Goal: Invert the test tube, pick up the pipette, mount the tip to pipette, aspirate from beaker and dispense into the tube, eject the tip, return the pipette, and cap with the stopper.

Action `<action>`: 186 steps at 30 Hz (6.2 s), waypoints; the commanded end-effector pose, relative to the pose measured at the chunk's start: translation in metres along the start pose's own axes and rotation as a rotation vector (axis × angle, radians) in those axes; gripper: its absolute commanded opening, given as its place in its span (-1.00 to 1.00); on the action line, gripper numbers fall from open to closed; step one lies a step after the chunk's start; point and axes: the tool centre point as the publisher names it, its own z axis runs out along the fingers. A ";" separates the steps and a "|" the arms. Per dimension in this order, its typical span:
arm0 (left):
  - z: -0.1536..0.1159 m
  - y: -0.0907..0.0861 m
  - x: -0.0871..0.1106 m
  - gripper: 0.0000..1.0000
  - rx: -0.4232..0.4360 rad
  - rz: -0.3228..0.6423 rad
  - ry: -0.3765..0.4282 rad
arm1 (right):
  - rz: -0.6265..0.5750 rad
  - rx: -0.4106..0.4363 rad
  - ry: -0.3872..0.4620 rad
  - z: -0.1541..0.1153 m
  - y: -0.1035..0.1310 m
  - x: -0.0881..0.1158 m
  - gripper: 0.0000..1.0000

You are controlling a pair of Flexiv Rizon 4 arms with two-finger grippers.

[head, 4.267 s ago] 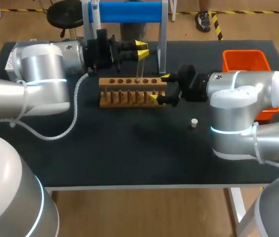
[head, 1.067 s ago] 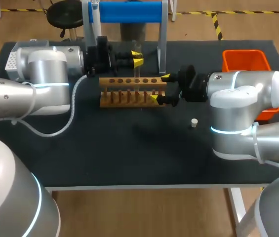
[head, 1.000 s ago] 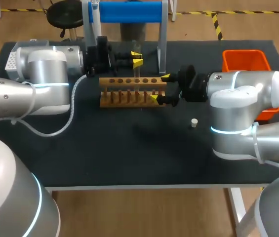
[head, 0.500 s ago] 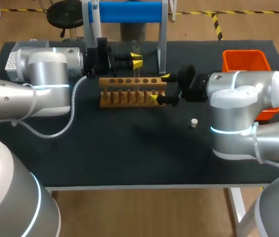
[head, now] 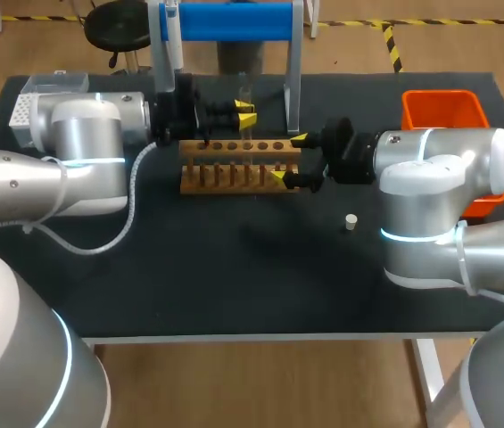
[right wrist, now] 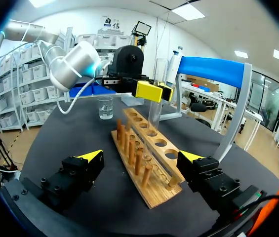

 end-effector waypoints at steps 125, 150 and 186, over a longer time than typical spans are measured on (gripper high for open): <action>-0.425 0.042 -0.088 1.00 -0.383 -0.230 -1.144 | 0.000 0.000 -0.002 0.000 0.000 0.000 1.00; -0.408 0.065 -0.130 1.00 -0.337 -0.266 -1.200 | 0.000 0.000 -0.002 0.000 0.000 0.000 1.00; -0.400 0.085 -0.172 0.40 -0.325 -0.304 -1.217 | 0.000 0.000 -0.002 0.000 0.000 0.000 1.00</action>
